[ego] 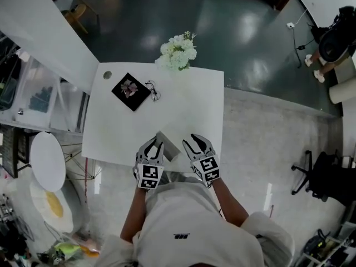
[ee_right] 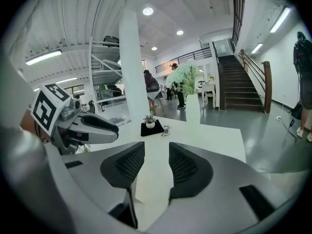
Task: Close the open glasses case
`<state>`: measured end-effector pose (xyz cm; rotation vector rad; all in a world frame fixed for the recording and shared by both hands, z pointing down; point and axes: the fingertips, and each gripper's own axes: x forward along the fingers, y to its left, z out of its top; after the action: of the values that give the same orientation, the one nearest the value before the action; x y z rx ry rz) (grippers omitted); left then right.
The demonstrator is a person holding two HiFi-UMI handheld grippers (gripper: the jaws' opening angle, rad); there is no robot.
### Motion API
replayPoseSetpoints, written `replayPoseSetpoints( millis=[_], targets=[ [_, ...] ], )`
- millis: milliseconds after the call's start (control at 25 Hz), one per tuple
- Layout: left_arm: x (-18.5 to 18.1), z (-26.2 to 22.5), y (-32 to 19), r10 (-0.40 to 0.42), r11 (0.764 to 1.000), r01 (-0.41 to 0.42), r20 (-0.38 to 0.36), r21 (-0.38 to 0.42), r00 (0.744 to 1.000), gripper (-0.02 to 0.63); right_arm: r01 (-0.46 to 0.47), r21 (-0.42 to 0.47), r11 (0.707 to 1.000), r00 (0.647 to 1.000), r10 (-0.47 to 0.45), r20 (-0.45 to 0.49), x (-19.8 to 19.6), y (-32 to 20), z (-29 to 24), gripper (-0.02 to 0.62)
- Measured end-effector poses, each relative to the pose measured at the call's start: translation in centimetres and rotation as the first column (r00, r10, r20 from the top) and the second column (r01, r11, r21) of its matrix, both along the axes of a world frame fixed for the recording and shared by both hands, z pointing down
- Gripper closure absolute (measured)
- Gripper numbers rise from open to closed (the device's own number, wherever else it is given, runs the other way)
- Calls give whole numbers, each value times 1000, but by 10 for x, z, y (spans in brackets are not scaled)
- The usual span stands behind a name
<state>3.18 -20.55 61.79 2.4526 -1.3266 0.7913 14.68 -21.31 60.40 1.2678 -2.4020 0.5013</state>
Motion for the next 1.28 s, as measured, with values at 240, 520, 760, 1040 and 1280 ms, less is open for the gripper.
replayPoseSetpoints(
  millis=[240, 520, 760, 1040, 1280],
  targets=[
    [-6, 26, -9, 44, 998, -44, -11, -42, 999, 495, -27, -40, 999, 999, 26, -20, -8, -6, 20, 440],
    [-14, 55, -17, 73, 991, -76, -28, -111, 997, 497, -38, -99, 994, 998, 32, -62, -18, -8, 47, 446],
    [-13, 77, -17, 84, 983, -89, -41, -163, 996, 499, -39, -135, 990, 996, 28, -82, -22, -12, 64, 448],
    [-4, 95, -11, 94, 970, -105, -57, -221, 994, 502, 4, -171, 985, 994, -23, -104, -25, -11, 84, 460],
    [3, 107, -9, 99, 962, -110, -59, -248, 993, 505, 34, -189, 981, 992, -56, -111, -25, -11, 95, 460]
  ],
)
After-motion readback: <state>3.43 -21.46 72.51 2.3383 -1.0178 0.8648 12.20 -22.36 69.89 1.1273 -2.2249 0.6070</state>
